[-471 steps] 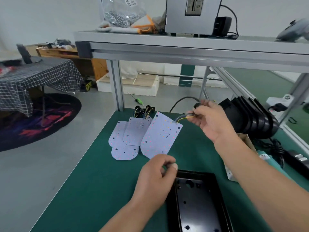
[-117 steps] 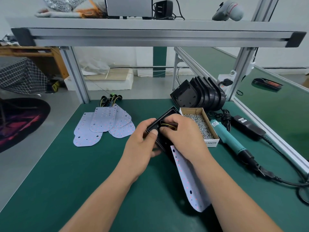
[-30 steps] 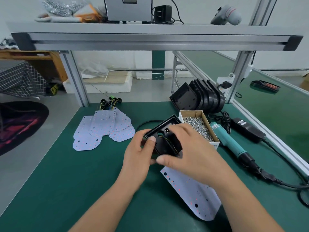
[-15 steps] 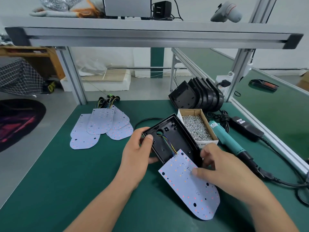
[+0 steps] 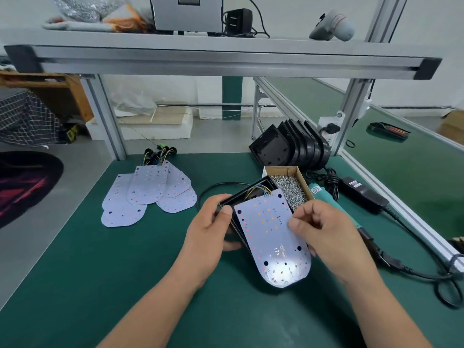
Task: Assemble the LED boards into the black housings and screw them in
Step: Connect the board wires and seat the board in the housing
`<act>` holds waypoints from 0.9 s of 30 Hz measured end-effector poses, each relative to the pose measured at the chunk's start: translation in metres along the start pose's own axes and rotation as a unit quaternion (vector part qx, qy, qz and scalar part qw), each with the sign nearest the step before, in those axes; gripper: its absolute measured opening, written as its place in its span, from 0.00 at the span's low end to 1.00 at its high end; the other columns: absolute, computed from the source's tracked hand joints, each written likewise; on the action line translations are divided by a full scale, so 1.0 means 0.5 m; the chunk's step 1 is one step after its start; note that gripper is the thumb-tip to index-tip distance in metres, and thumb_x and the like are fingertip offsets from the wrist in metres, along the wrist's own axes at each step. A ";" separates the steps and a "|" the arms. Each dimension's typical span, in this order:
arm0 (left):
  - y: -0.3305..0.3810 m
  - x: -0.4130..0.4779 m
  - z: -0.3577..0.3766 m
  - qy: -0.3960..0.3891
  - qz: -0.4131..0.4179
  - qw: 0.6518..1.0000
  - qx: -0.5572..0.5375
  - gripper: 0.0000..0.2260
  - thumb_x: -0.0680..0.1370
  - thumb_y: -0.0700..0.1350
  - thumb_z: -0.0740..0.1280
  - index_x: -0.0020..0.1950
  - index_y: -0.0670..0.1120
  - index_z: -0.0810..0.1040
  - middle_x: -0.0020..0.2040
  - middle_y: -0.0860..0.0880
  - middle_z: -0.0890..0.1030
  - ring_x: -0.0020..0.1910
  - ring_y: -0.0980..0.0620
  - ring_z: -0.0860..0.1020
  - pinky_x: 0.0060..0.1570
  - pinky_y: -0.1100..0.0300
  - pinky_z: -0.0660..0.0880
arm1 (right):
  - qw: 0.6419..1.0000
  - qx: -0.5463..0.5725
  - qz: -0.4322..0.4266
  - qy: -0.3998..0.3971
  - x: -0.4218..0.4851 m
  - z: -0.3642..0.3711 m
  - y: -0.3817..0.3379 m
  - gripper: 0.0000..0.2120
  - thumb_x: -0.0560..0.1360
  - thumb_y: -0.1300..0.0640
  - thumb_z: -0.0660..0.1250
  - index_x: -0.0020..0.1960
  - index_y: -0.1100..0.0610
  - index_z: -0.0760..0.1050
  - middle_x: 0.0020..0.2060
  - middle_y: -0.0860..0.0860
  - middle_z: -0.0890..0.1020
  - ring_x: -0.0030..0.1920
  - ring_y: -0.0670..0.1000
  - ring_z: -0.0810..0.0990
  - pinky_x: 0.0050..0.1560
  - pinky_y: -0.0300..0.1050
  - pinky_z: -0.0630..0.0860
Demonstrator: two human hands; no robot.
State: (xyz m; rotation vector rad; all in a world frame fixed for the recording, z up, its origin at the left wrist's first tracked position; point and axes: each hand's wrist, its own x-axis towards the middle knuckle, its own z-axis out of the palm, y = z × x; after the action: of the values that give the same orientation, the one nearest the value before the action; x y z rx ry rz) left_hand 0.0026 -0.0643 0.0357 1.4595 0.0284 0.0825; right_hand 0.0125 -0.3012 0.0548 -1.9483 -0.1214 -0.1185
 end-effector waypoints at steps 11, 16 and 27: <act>0.007 0.008 -0.004 -0.012 -0.009 1.000 -0.012 0.17 0.89 0.43 0.56 0.58 0.60 0.82 0.56 0.42 0.85 0.52 0.45 0.86 0.46 0.53 0.85 | 0.981 -0.090 -0.102 0.136 -0.014 0.035 -0.006 0.10 0.77 0.59 0.76 0.47 0.45 0.78 0.41 0.41 0.83 0.41 0.45 0.79 0.40 0.32 0.73; 0.005 0.003 -0.005 -0.001 0.007 1.000 -0.008 0.13 0.89 0.48 0.57 0.62 0.60 0.80 0.57 0.46 0.84 0.56 0.46 0.83 0.51 0.46 0.86 | 0.976 -0.110 -0.127 0.138 -0.008 0.036 -0.005 0.10 0.77 0.59 0.75 0.47 0.46 0.78 0.42 0.40 0.83 0.42 0.46 0.81 0.43 0.37 0.76; -0.011 0.003 0.004 -0.023 0.006 0.999 -0.026 0.16 0.76 0.50 0.76 0.60 0.64 0.76 0.55 0.52 0.87 0.52 0.48 0.87 0.44 0.49 0.86 | 0.983 -0.126 -0.092 0.092 -0.009 0.061 0.009 0.11 0.75 0.50 0.77 0.45 0.46 0.74 0.38 0.42 0.81 0.39 0.46 0.78 0.40 0.43 0.74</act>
State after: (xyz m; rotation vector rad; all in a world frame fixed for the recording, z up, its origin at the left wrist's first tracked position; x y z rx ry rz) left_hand 0.0045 -0.0666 0.0305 1.4094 -0.0209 0.0593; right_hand 0.0095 -0.2745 0.0389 -2.1637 -0.1708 -0.4556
